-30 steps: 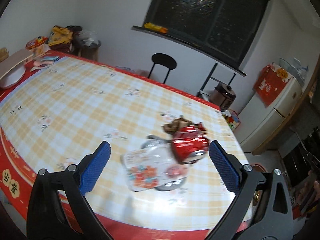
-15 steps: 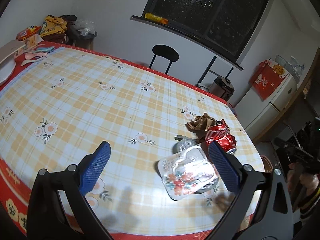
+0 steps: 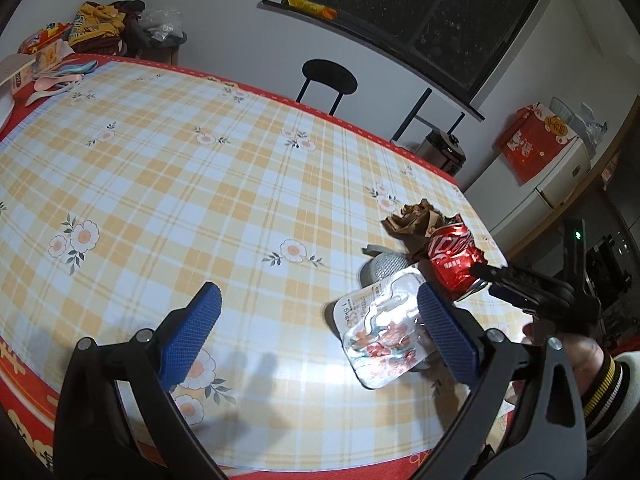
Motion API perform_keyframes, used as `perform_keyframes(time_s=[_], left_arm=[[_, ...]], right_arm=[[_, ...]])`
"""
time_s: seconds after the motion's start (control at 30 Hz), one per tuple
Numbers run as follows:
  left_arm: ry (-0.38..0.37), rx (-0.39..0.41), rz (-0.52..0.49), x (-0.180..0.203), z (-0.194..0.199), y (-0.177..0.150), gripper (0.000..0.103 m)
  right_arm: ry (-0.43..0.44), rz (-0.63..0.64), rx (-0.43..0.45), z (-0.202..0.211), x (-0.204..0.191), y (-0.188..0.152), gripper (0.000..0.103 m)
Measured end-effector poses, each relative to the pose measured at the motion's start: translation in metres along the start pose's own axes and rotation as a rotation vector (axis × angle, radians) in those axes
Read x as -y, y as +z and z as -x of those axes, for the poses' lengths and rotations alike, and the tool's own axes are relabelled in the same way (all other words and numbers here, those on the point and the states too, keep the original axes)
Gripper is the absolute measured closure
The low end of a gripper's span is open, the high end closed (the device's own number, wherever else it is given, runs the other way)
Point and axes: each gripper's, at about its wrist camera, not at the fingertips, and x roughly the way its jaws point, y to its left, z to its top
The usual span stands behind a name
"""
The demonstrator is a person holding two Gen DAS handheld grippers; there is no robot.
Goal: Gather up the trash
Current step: 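Grasp the clear 'Brown hook' package with the left tool while the right tool holds the can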
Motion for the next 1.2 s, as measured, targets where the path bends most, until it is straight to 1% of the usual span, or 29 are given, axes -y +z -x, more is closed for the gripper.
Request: perform_keyframes(time_s=[0.1,0.2,0.3,0.33,0.37,0.43,0.67,0.97,1.1,1.2], left_arm=[[0.002,-0.01,0.005,-0.004,-0.002,-0.001,0.006],[0.008,-0.018,0.009,-0.007,-0.003,-0.003,0.006],[0.016,-0.026,0.008,-0.009,-0.004,-0.003,0.006],[0.018,-0.029,0.008,-0.01,-0.005,-0.003,0.006],[0.019,-0.031,0.008,-0.01,-0.005,-0.003,0.006],[0.019,-0.037,0.007,-0.009,-0.008,-0.002,0.006],[-0.007,-0.051,-0.027,0.006,-0.021,0.002,0.006],[-0.037,-0.105,-0.121,0.031,-0.042,-0.002,0.006],[-0.07,-0.132,-0.173,0.041,-0.053,-0.004,0.007],[-0.102,-0.151,-0.237,0.051,-0.067,-0.002,0.007]], right_arm=[[0.003,-0.056,-0.016,-0.013,-0.001,0.001,0.026],[-0.006,-0.083,-0.037,-0.021,-0.002,0.001,0.028],[0.007,-0.125,-0.058,-0.027,0.004,-0.001,0.036],[0.013,-0.135,-0.06,-0.028,0.006,-0.001,0.04],[0.028,-0.146,-0.064,-0.027,0.008,-0.002,0.047],[0.049,-0.156,-0.068,-0.025,0.01,-0.002,0.052],[0.124,-0.185,-0.046,-0.007,0.022,-0.002,0.053],[0.194,-0.185,0.007,0.024,0.034,-0.003,0.054],[0.2,-0.194,0.04,0.039,0.043,-0.002,0.054],[0.192,-0.206,0.067,0.052,0.053,-0.001,0.054]])
